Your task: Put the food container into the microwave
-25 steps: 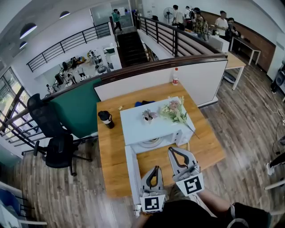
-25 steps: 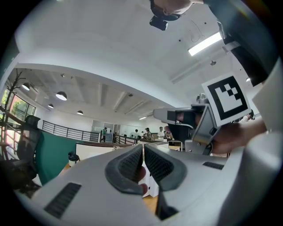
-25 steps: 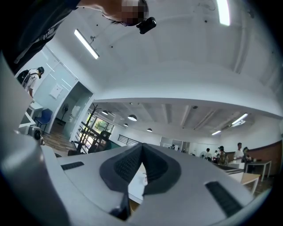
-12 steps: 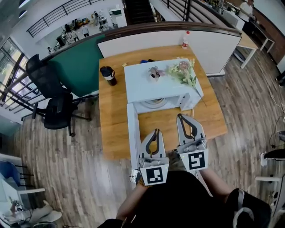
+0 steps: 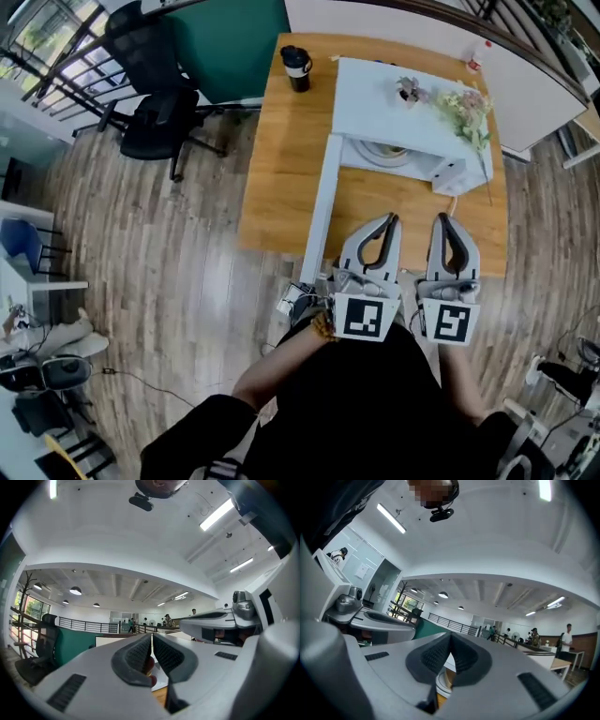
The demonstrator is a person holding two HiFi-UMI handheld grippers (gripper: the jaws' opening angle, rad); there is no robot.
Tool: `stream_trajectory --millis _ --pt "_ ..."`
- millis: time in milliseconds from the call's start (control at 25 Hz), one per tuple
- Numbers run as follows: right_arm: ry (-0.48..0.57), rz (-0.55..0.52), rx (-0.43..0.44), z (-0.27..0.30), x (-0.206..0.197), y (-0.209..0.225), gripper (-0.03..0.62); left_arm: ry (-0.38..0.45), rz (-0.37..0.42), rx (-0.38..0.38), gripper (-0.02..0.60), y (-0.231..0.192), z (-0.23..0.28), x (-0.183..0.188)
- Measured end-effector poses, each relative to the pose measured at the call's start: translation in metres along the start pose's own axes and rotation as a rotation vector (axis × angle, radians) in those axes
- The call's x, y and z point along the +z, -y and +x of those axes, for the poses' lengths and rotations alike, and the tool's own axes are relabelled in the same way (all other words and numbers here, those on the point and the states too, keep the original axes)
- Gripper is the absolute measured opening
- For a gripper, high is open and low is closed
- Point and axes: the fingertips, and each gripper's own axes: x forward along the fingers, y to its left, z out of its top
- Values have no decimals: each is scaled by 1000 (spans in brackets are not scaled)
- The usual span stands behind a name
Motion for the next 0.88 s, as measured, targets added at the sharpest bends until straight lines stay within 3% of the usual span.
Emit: stream_trajectory --millis 480,880 --pt "-72 -29 73 -16 -28 -9 5 -4 -12 32 28 1 -7 -5" --pt "-116 -50 143 -12 -47 -23 3 -7 -82 89 28 -3 -8 -14"
